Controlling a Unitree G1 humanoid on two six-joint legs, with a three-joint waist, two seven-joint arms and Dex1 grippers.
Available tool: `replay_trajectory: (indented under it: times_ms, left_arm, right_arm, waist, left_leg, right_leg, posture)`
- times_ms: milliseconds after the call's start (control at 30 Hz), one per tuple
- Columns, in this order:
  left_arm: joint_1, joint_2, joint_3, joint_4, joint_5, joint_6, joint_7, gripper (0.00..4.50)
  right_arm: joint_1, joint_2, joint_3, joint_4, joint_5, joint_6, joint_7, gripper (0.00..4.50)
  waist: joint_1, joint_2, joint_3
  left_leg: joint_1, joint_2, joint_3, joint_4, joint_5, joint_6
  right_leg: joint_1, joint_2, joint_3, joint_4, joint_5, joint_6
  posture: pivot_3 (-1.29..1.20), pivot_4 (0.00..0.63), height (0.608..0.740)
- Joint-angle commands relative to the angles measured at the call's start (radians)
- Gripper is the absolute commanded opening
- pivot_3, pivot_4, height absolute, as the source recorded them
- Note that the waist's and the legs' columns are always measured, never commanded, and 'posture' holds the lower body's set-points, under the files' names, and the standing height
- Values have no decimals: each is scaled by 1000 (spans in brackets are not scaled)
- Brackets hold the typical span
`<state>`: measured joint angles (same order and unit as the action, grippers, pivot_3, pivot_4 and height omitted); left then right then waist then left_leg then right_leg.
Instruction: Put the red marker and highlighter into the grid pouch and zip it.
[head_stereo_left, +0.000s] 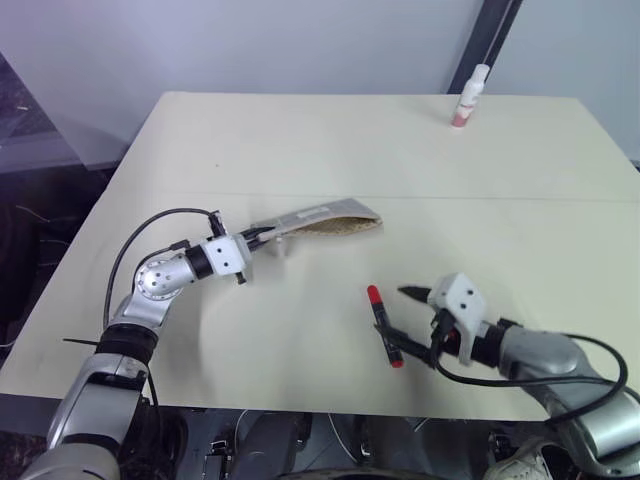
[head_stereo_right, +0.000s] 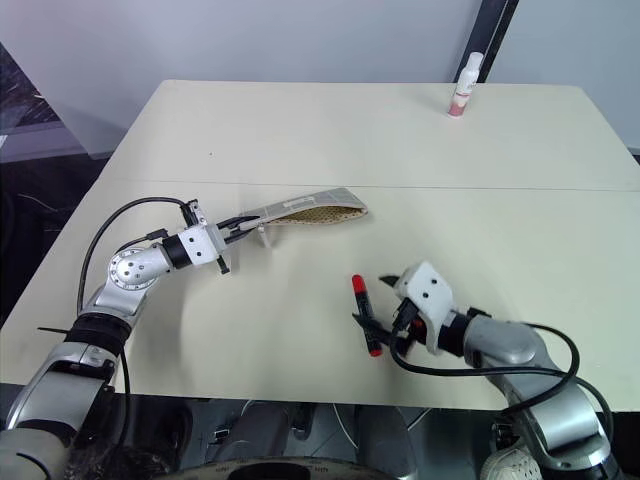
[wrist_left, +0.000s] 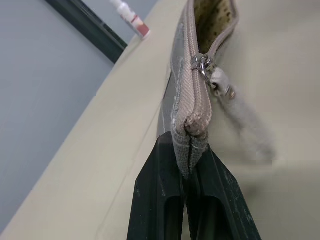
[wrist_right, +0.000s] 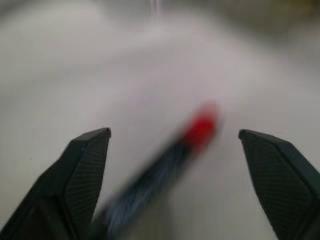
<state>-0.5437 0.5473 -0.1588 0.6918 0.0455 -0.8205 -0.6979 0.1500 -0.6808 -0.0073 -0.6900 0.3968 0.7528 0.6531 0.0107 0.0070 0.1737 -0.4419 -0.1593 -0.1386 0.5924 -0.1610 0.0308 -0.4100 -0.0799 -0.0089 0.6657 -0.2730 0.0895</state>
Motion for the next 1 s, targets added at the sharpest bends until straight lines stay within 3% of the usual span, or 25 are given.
replay_trajectory:
  times_ms: [33, 300, 433, 600, 867, 1000]
  left_arm:
    - [-23, -14, 15, 38, -7, -43, 6, 0]
    - [-58, -14, 22, 102, -8, -71, 2, 0]
    - [-47, -8, 26, 94, -12, -73, 4, 0]
    - [-40, -10, 27, 82, -15, -71, 8, 0]
    - [-37, -35, 16, 64, -59, -51, -44, 0]
    - [-30, -44, 14, 28, -85, -34, -83, 0]
  right_arm:
    - [-46, 6, 26, -50, 23, 93, -45, 4232]
    - [-106, -7, 126, -29, 8, 223, -93, 4232]
    - [-128, -69, 174, 13, -55, 194, -87, 2957]
    - [-136, -183, 238, 54, -153, 105, -47, 386]
    - [-271, -143, 104, 146, -122, -112, 10, 277]
    - [-360, -129, 106, 194, -162, -178, 13, 277]
  waist:
    - [-2, 0, 0]
    - [1, -2, -1]
    - [0, -3, -2]
    - [3, -6, -4]
    - [1, -7, -4]
    - [-1, -7, -4]
  left_leg:
    - [0, 0, 0, 0, 0, 0]
    - [0, 0, 0, -1, 0, 1]
    - [0, 0, 1, 0, -1, 1]
    - [1, 0, 0, 0, -1, 1]
    - [0, 0, 0, 3, -1, 1]
    - [0, 0, 0, 3, -1, 1]
  right_leg:
    - [0, 0, 0, 0, -1, 1]
    - [-2, -1, 0, -1, -1, 1]
    - [-1, -1, 0, -2, 0, 1]
    - [0, -1, -1, -2, 0, 2]
    - [2, -1, -1, -2, 1, 4]
    - [1, -1, -1, -2, 2, 4]
  posture:
    - [0, 150, 740]
    - [0, 150, 740]
    - [0, 150, 740]
    - [0, 150, 740]
    - [0, 150, 740]
    - [0, 150, 740]
